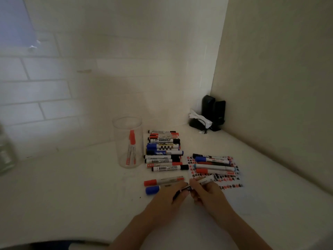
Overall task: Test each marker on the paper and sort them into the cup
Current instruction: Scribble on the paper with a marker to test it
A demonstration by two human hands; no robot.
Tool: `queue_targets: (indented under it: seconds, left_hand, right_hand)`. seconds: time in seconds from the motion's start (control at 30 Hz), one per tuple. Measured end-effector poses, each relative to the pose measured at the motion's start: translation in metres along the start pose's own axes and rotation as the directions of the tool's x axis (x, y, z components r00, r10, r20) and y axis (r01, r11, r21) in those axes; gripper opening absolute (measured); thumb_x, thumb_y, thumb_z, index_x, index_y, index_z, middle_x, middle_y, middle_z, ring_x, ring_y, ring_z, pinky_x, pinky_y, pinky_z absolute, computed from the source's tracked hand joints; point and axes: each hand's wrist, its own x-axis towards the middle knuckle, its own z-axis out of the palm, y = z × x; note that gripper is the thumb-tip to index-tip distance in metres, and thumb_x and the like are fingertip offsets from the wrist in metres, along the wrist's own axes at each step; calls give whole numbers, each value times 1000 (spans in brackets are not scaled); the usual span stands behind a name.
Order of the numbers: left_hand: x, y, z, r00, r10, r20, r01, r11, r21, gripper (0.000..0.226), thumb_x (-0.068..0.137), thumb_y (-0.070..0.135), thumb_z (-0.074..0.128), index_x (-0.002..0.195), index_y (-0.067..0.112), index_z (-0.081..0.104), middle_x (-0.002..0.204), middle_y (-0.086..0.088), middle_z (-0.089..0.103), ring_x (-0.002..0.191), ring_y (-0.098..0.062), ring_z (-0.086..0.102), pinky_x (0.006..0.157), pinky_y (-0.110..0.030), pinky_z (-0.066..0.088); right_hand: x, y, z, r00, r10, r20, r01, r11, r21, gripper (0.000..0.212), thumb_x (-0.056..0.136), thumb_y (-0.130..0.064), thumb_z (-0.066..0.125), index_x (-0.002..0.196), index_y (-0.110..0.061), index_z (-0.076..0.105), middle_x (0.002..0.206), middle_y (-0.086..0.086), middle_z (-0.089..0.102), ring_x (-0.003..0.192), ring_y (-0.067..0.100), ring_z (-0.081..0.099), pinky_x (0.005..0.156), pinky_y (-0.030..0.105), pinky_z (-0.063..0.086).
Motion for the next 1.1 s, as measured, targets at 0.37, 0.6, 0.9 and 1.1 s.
queue_targets:
  seconds: [0.37,0.6,0.9,1.1]
  left_hand:
    - [7,-22,-19,1000,-6,19,4,992,122,55,84,56,60,133,44,39,125,28,37,112,6,41,99,-16,36]
    - [24,-15,4,997,81,-6,-76,960,268,63,73,79,50,126,45,46,122,15,41,114,-5,35,103,-29,30]
    - [26,-13,15,1000,20,5,-20,868,496,72,67,90,34,129,52,39,121,9,36,119,-13,31,102,-33,22]
    - [25,-13,17,1000,6,-12,1,867,498,76,63,92,28,129,54,39,121,10,36,119,-13,32,107,-37,26]
  right_hand:
    - [7,-7,-58,991,86,-104,-45,937,345,22,93,-26,56,101,-10,69,89,14,73,71,19,65,50,23,49]
    - [13,11,-62,970,3,-242,-12,999,-36,22,79,-27,73,90,-8,68,75,13,68,65,20,61,51,22,49]
    - [20,36,-55,929,-200,-311,39,890,-454,30,85,-29,69,59,-15,61,47,-6,59,42,0,56,46,7,42]
    - [18,39,-55,933,-217,-286,53,872,-487,31,86,-30,68,62,-14,58,48,-6,56,42,-2,53,47,6,39]
